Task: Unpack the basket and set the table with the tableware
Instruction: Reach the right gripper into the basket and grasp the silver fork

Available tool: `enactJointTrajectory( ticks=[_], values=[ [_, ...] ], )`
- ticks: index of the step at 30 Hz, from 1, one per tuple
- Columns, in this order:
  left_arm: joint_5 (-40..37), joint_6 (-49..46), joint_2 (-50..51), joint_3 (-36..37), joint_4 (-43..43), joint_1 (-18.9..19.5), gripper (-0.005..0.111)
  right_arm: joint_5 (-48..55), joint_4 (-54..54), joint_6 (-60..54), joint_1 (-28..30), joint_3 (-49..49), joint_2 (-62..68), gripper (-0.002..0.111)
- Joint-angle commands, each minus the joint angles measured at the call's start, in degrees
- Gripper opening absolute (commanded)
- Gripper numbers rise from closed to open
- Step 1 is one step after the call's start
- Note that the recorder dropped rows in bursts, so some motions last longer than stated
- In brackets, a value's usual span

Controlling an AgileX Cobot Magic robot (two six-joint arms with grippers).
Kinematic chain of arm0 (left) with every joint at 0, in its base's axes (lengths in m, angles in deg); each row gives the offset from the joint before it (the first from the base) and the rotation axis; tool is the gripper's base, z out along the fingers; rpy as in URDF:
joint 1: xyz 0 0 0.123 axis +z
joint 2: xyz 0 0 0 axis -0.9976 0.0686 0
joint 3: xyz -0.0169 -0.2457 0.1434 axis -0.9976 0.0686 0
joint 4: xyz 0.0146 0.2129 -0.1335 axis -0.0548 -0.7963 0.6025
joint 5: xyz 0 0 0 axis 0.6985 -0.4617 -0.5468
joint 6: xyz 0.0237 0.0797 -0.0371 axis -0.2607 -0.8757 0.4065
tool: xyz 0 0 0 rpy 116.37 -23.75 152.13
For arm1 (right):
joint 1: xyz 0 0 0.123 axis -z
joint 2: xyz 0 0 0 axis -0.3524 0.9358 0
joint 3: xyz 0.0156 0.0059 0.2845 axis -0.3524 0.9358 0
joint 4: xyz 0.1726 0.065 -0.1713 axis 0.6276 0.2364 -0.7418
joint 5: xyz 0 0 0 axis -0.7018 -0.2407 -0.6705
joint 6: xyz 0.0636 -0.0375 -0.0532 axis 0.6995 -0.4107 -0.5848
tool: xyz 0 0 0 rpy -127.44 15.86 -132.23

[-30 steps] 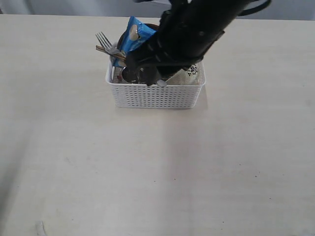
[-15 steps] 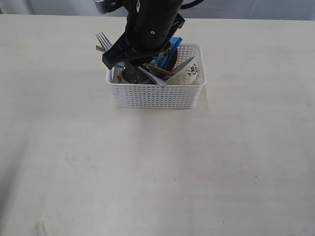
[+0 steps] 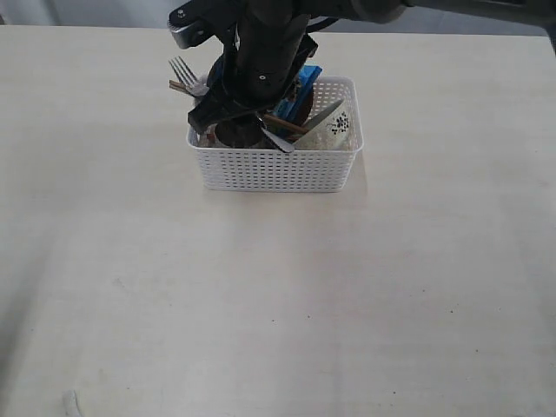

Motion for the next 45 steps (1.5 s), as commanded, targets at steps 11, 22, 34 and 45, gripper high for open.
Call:
enactJointTrajectory(
  ticks=[11, 22, 34, 45],
  values=[
    [0.48, 0.25, -0.13, 0.14, 0.13, -0.33, 0.000, -0.23, -1.44, 0.23, 0.21, -0.48, 1.11, 0.015],
    [0.48, 0.25, -0.13, 0.14, 0.13, -0.33, 0.000, -0.48, -1.55, 0.23, 0.21, -0.48, 1.11, 0.038],
    [0.48, 0.25, -0.13, 0.14, 0.13, -0.33, 0.000, -0.37, -1.67, 0.23, 0.21, -0.48, 1.11, 0.038],
    [0.48, 0.25, -0.13, 0.14, 0.13, -0.33, 0.000, 0.29, -1.82, 0.13, 0.21, -0.48, 2.41, 0.013]
  ],
)
